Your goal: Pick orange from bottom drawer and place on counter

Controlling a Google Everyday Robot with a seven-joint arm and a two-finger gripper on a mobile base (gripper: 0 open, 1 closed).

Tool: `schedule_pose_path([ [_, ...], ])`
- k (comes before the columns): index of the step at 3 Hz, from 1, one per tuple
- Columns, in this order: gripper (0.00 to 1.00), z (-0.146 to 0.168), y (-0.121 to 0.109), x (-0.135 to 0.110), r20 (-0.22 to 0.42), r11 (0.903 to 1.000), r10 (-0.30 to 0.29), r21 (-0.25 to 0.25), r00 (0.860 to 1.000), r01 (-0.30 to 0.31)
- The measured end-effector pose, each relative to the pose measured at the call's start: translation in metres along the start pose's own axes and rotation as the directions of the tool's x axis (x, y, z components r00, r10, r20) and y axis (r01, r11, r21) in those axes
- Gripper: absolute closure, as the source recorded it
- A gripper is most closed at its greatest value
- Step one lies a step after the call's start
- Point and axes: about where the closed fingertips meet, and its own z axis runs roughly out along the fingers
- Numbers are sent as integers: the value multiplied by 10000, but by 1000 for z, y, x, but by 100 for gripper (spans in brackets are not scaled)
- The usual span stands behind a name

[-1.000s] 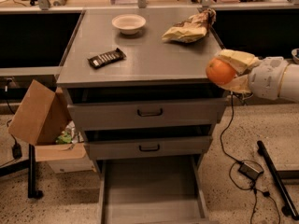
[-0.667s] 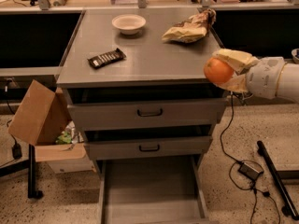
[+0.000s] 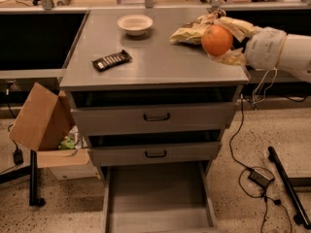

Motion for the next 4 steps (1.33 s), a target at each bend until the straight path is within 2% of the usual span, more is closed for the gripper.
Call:
schedule_pose_path([
  [1, 100, 42, -47, 3, 1233, 9918, 941, 744, 9879, -1038],
  [2, 100, 43, -44, 2, 1259, 9914, 1048, 647, 9865, -1136],
  [3, 100, 63, -31, -7, 1571, 9733, 2284, -151, 9608, -2289],
  [4, 100, 96, -11, -18, 1964, 9165, 3959, -1455, 8970, -3727],
])
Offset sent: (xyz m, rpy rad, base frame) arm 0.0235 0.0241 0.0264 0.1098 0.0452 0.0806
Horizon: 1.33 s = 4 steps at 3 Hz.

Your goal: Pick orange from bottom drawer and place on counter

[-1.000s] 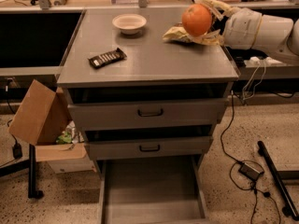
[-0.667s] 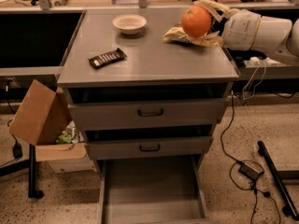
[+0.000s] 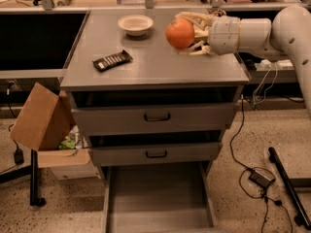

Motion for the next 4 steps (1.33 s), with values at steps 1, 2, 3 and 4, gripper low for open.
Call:
schedule_pose_path([
  [1, 100, 29, 10, 7, 345, 9866, 1482, -744, 9883, -1454],
  [2, 100, 49, 19, 23, 183, 9615, 2455, -1317, 9692, -2411],
  [3, 100, 57, 36, 49, 146, 9248, 3679, -1103, 9298, -3642],
  [4, 100, 58, 49, 83, -203, 8867, 4565, -720, 8895, -4567],
])
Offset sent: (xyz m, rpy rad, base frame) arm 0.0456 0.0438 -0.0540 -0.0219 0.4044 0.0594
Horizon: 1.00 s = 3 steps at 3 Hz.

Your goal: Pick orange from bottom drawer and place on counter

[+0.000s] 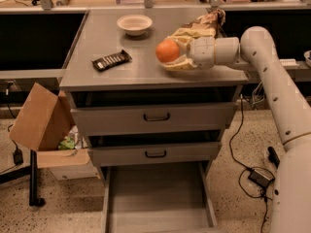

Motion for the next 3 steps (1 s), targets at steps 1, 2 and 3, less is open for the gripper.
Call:
schedule_pose_path([
  [1, 100, -8, -5, 31, -404, 9972, 642, 401, 9971, -626],
  [2, 100, -19, -21, 39, -789, 9969, 474, 666, 9958, -422],
  [3, 100, -33, -45, 34, -1071, 9957, 25, 924, 9943, 74],
])
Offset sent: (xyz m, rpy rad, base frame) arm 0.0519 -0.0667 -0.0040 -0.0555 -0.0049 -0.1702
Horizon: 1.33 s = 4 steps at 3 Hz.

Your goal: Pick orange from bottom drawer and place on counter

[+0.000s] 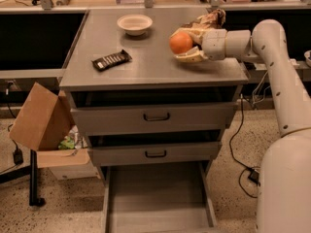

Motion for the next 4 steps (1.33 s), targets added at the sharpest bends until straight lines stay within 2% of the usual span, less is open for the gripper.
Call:
schedule_pose_path([
  [1, 100, -4, -11, -3, -66, 9997, -214, 76, 9997, 214],
  [2, 100, -3, -11, -1, -84, 9998, -200, -95, 9998, 199],
  [3, 82, 0, -9, 0, -71, 9995, -97, -296, 9999, 94],
  [4, 61, 1, -8, -1, -79, 9990, -24, -443, 10000, 20],
])
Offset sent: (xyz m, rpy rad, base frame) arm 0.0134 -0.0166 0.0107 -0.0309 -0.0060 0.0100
